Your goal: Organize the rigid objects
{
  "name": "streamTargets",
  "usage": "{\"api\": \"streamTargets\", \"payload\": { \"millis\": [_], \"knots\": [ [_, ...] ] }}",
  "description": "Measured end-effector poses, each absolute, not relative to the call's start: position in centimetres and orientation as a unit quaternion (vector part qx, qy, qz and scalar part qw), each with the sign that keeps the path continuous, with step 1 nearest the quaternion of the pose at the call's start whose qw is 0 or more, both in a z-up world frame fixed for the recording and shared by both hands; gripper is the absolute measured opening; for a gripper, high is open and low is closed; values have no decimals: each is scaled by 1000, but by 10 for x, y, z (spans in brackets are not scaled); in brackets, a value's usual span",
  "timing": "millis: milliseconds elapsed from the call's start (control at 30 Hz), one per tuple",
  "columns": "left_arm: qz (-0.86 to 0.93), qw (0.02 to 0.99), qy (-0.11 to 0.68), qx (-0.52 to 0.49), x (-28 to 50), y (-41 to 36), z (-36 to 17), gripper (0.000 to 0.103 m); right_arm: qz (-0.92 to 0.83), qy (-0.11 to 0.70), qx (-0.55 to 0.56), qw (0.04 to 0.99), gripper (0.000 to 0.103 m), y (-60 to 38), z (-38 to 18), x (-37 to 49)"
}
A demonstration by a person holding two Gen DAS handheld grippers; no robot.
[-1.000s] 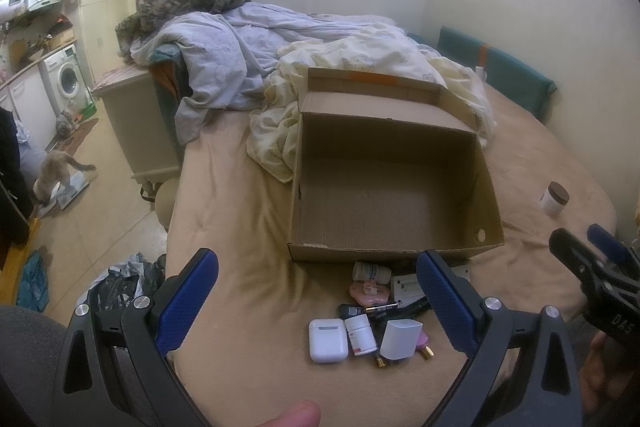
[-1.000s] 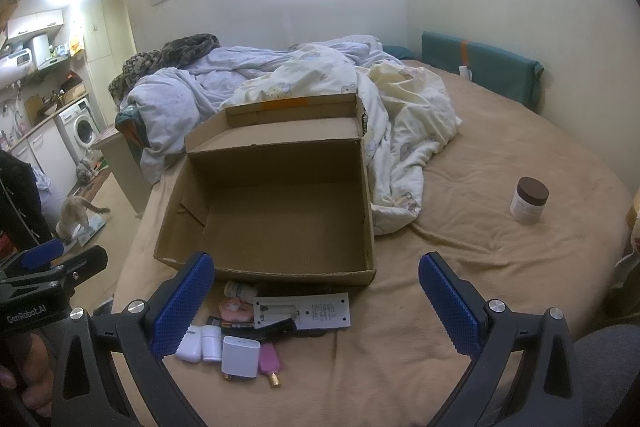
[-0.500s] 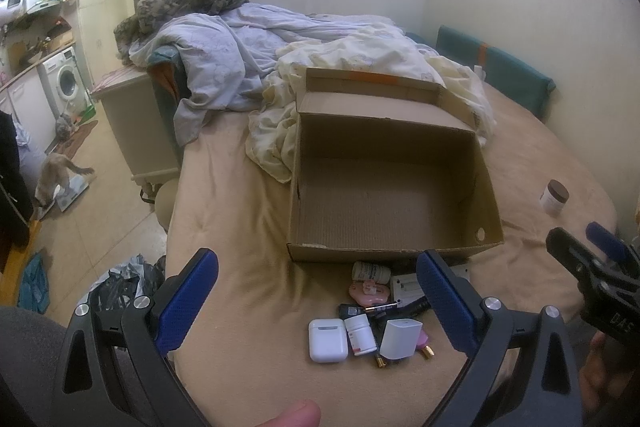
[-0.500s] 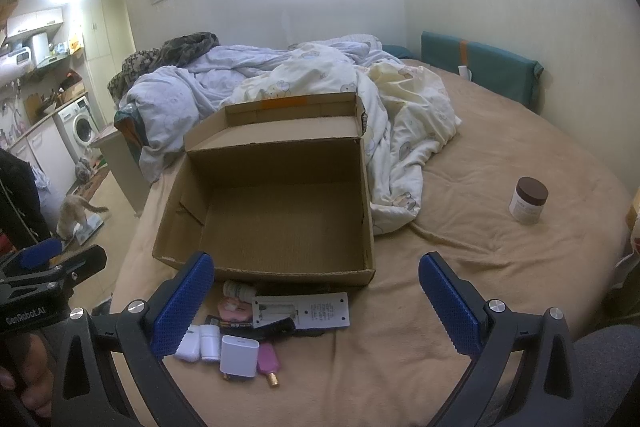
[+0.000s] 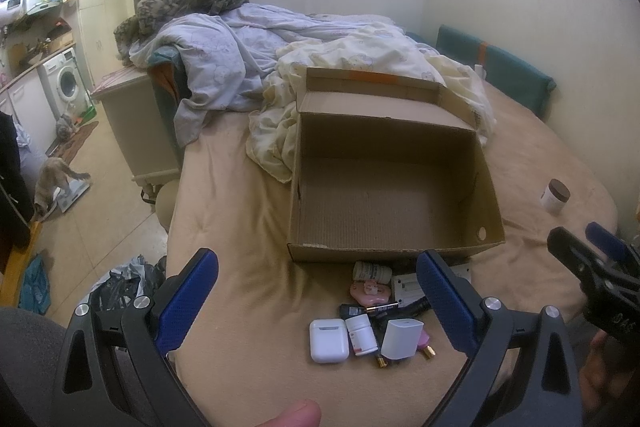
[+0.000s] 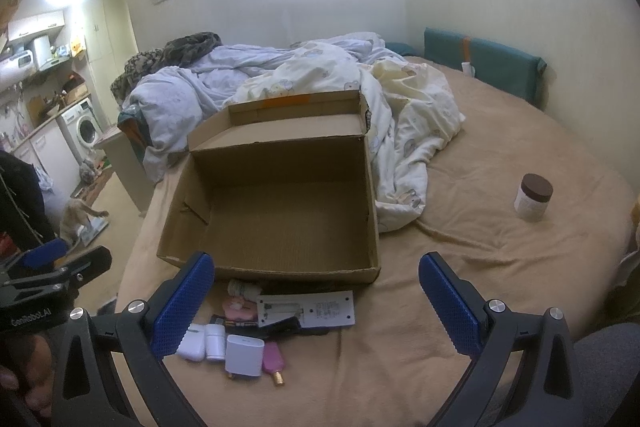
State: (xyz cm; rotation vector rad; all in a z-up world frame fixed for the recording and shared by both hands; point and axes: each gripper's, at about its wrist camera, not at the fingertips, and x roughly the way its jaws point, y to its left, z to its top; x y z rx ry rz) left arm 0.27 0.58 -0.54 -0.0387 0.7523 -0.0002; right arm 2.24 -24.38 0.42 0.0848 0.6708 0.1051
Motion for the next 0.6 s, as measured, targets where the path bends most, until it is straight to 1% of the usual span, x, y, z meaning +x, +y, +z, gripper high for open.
{"api": "streamTargets", "payload": {
  "millis": [600],
  "knots": [
    [0, 929, 370, -22, 3, 7, -8, 99, 51, 330, 42, 942, 103, -243, 4, 22]
  ]
}}
